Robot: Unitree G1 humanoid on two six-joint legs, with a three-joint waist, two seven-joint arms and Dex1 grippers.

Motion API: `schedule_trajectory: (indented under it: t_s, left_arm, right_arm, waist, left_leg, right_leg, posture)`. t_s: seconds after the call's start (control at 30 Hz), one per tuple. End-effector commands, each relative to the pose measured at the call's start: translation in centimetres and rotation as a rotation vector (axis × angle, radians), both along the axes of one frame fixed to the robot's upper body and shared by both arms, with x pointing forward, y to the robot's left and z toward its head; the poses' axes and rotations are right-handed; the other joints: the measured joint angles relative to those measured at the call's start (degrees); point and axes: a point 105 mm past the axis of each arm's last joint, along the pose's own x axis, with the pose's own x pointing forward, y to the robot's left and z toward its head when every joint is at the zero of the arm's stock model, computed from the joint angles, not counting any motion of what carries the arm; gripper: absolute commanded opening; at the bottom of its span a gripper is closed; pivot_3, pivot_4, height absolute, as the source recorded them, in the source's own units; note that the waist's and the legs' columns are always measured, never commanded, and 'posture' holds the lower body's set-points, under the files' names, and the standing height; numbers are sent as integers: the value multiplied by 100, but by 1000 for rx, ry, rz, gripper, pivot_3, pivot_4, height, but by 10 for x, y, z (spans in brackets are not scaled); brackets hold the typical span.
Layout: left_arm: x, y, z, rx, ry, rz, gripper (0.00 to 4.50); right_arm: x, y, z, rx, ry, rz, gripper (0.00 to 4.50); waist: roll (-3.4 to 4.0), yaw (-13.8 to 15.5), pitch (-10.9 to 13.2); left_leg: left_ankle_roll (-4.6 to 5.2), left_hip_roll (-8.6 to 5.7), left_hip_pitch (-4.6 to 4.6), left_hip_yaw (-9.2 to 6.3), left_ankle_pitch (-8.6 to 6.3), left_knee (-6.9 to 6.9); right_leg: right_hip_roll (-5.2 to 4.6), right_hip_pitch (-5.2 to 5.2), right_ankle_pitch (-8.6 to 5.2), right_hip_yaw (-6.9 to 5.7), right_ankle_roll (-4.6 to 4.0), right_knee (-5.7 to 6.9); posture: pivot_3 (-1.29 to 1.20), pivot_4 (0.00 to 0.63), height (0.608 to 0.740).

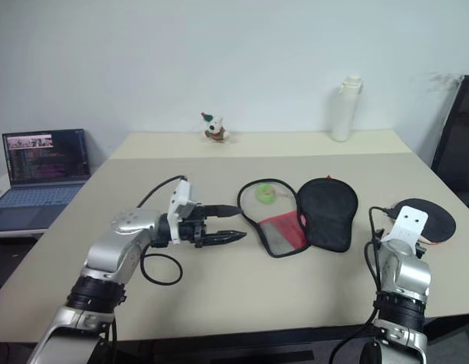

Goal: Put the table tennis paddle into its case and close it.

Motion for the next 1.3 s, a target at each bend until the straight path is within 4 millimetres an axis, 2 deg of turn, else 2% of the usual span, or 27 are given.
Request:
schedule_trajectory:
  t_s: [0.03, 0.1, 0.2, 0.33, 0.47, 0.67, 0.73, 0.8, 0.9, 1.03, 1.17, 1.23, 1.3]
  left_arm:
    - [-1, 0, 12, 1, -57, -5, 3277]
    - [-2, 1, 12, 2, -58, -1, 3277]
    - [-2, 2, 11, 4, -59, 5, 3277]
    - [-2, 2, 11, 5, -62, 12, 3277]
    - [-2, 3, 11, 8, -63, 18, 3277]
    - [-2, 4, 10, 10, -63, 23, 3277]
    - [-3, 4, 10, 11, -62, 24, 3277]
    - [-3, 4, 10, 12, -60, 25, 3277]
    - [-4, 5, 9, 14, -56, 25, 3277]
    - [-4, 5, 7, 18, -51, 23, 3277]
    - [-5, 3, 5, 19, -47, 18, 3277]
    - [-5, 2, 5, 19, -45, 16, 3277]
    - [-5, 3, 5, 21, -44, 16, 3277]
  right_arm:
    - [8, -6, 11, -42, -42, -32, 4386]
    - [9, -9, 6, -45, -25, -49, 4386]
    - [9, -13, -1, -43, -3, -77, 3854]
    - [7, -19, -10, -29, 15, -121, 2576]
    - [7, -25, -9, -28, -5, -157, 1425]
    - [10, -35, 13, -76, -95, -177, 1343]
    - [13, -34, 33, -118, -160, -154, 1343]
    - [17, -26, 54, -152, -222, -109, 1343]
    - [19, 2, 75, -201, -281, 20, 1343]
    - [13, 53, 80, -216, -303, 213, 1340]
    - [8, 93, 75, -173, -311, 330, 1328]
    - [6, 103, 69, -156, -299, 353, 1325]
    - [5, 104, 64, -159, -279, 358, 1323]
  waist:
    - [0, -2, 0]
    - [-1, -6, 0]
    - [-2, -6, -1]
    - [-7, 2, -4]
    - [-11, 33, -7]
    - [-14, 38, -8]
    - [-12, 38, -7]
    - [-11, 21, -7]
    - [-8, -14, -5]
    - [-8, -64, -5]
    - [-8, -74, -5]
    - [-8, -77, -5]
    - [-8, -75, -5]
  left_leg:
    - [0, 0, 0, 2, 0, 0]
    - [0, 1, 1, 7, 0, 1]
    - [0, 2, 2, 8, 0, 1]
    - [0, 2, 2, 9, 0, 2]
    - [0, 2, 0, 5, 0, 4]
    - [0, -9, -2, 7, 0, 6]
    - [0, -10, -6, 7, 0, 6]
    - [0, -10, -8, 11, 0, 1]
    - [0, -3, -11, 11, 0, -4]
    - [1, 9, -3, 6, -1, -4]
    - [2, 22, 1, 1, -1, -4]
    - [2, 24, 2, 1, -1, -4]
    - [1, 24, 2, 0, -1, -2]
  right_leg:
    - [0, 0, 0, 0, 0, 0]
    - [0, 0, 0, 1, 0, 1]
    - [0, 0, 0, 2, 0, 1]
    - [-1, 2, 0, 2, 1, 1]
    - [-9, 7, 0, 1, 0, -1]
    - [-25, 10, 2, 1, 3, -4]
    - [-26, 8, 2, 0, 3, -4]
    - [-25, 0, 4, 1, -1, -4]
    - [-19, -10, 5, 3, -4, -3]
    - [21, -14, 2, 9, 0, 0]
    - [43, -15, -3, 12, -4, 13]
    - [46, -18, -2, 13, -8, 16]
    - [46, -18, -3, 11, -8, 15]
  posture:
    - [0, 150, 740]
    - [0, 150, 740]
    - [0, 150, 740]
    - [0, 150, 740]
    - [0, 150, 740]
    - [0, 150, 740]
    - [0, 150, 740]
    - [0, 150, 740]
    - [0, 150, 740]
    - [0, 150, 740]
    - [0, 150, 740]
    - [0, 150, 740]
    - [0, 150, 740]
